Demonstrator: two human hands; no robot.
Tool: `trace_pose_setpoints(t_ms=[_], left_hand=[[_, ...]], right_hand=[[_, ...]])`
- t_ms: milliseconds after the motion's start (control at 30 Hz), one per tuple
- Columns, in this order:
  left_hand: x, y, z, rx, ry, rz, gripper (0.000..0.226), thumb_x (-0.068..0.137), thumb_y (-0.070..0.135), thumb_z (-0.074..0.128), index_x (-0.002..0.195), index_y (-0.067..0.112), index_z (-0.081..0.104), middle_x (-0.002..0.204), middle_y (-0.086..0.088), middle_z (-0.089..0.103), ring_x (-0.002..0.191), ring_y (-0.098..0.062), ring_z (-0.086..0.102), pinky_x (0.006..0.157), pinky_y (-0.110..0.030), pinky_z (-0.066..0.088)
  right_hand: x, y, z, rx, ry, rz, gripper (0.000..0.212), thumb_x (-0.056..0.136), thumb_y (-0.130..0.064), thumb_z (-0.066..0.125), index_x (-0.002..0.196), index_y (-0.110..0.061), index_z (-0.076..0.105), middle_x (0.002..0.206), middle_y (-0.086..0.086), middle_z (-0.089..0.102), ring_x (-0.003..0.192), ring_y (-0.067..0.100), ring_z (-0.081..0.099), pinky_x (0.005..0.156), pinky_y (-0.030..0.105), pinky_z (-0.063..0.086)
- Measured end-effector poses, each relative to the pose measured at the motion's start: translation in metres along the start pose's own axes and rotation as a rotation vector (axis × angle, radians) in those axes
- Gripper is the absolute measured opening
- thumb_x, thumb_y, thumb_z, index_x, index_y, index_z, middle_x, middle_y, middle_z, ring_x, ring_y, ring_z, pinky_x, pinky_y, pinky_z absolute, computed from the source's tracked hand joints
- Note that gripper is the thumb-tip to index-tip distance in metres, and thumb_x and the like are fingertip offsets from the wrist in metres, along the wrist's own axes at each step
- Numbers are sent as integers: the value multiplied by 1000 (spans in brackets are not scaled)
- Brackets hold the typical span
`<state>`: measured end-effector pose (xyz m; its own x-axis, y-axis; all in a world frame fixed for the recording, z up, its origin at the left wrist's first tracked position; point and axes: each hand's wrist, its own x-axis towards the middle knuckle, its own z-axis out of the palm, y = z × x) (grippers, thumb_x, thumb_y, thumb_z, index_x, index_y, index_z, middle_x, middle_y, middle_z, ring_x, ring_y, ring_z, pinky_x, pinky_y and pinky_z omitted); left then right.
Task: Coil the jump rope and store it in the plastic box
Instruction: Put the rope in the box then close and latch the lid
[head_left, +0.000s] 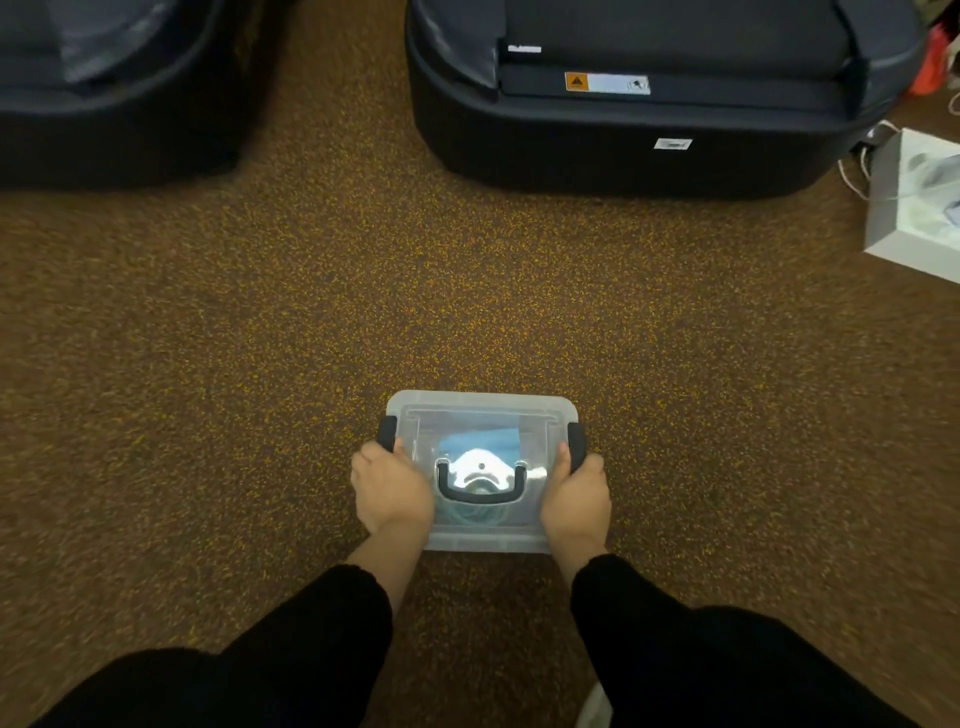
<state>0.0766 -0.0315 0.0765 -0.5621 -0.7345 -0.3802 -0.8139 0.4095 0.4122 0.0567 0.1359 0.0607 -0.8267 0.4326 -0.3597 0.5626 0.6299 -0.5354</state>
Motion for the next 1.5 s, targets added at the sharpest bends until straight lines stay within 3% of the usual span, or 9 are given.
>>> trace_pose_setpoints(t_ms=[300,467,633,800,933,1300,1500], left_hand=[[50,65,-16,-55,13,108,46,101,31,33,127,-6,41,133,-24,44,125,-38,41,99,-47,36],[87,96,-22,-85,28,168,47,101,30,33,128,-7,40,135,-26,42,127,-39,39,103,-47,33],[123,113,-19,-94,-89,298,47,101,28,34,135,-5,34,137,-27,37,126,-42,39,104,-46,32],[142,116,-4,-70,-176,307,56,100,21,35,149,2,16,143,-27,32,134,-41,30,110,-47,26],[150,113,3,-59,-310,336,64,98,16,35,151,7,1,150,-24,22,140,-38,19,115,-44,16],[155,111,12,-100,-279,400,63,97,12,36,151,9,3,146,-24,28,138,-37,23,116,-45,17],[153,116,10,-55,-285,382,63,96,9,36,151,8,5,146,-24,28,136,-39,25,115,-48,19]], right_hand=[[51,-59,-11,126,-14,-95,36,96,-45,37,101,-10,45,92,11,61,84,32,63,70,39,53],[84,-101,-16,136,-26,-224,34,98,-35,39,112,-4,42,103,17,61,90,34,61,72,36,48],[117,-124,-14,166,-71,-232,32,98,-30,40,117,-5,39,111,18,59,95,32,59,78,38,47],[143,-126,-7,147,-218,-245,36,99,-25,38,129,-5,36,127,17,49,115,32,52,97,45,44],[156,-119,-4,142,-280,-247,37,99,-22,38,131,-4,35,132,16,45,118,30,49,100,41,41],[164,-115,8,163,-248,-224,34,99,-25,39,129,-9,38,128,15,51,114,31,52,95,41,43],[163,-117,9,79,-237,-222,41,100,-26,36,136,-6,32,135,16,44,120,33,48,97,40,40]])
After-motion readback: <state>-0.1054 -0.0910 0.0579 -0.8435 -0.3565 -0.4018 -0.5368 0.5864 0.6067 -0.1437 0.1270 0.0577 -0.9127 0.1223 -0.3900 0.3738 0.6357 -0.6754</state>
